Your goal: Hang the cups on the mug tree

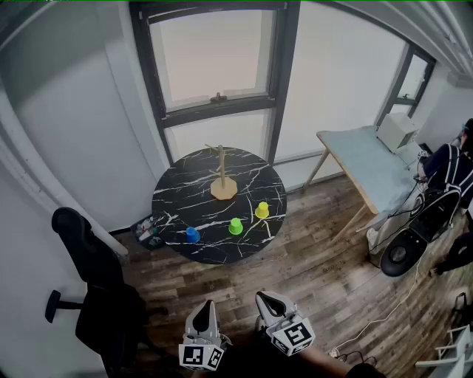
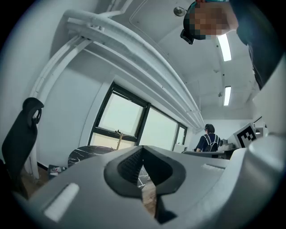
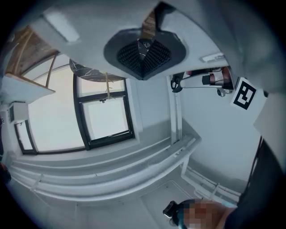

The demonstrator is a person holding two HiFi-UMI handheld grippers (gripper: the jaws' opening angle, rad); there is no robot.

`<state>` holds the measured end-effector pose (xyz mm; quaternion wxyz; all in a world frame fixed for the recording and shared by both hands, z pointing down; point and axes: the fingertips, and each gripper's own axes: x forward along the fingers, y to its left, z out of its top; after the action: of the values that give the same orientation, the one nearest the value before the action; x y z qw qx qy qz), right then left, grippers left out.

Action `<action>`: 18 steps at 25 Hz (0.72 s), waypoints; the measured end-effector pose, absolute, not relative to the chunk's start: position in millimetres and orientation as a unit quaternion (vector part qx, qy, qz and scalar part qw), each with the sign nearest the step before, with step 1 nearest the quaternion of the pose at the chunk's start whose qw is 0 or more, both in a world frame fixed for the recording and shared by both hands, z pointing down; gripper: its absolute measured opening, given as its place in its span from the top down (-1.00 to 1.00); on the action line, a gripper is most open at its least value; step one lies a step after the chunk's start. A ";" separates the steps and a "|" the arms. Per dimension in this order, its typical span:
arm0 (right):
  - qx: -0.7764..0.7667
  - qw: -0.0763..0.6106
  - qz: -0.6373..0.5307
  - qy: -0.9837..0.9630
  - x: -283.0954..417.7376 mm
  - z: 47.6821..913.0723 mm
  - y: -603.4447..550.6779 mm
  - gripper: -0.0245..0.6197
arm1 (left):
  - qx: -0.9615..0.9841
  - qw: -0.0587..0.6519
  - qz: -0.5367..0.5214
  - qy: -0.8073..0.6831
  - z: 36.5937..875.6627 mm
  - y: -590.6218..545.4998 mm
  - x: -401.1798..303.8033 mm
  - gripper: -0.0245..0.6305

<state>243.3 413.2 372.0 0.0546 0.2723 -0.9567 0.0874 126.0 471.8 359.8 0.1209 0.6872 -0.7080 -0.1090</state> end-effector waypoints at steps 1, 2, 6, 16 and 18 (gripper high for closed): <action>0.272 0.054 0.087 -0.957 242.1 372.4 413.8 0.93 | 0.687 0.121 -0.110 -0.708 360.2 472.4 125.0 0.93; 0.272 0.054 0.086 -0.957 241.0 372.7 414.4 0.93 | 0.688 0.121 -0.111 -0.707 360.6 472.9 124.1 0.93; 0.272 0.052 0.085 -0.957 238.8 374.3 416.7 0.93 | 0.688 0.120 -0.112 -0.707 362.7 475.1 122.8 0.93; 0.282 0.036 0.097 -0.954 233.6 367.9 421.9 0.92 | 0.692 0.116 -0.115 -0.703 363.9 486.0 113.6 0.93; 0.286 0.037 0.094 -0.953 231.6 367.3 424.1 0.92 | 0.695 0.113 -0.117 -0.700 367.0 489.9 110.7 0.93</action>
<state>231.6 424.1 367.3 0.0373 0.2862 -0.9528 0.0938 110.7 489.9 367.0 0.1130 0.6953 -0.7001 -0.1168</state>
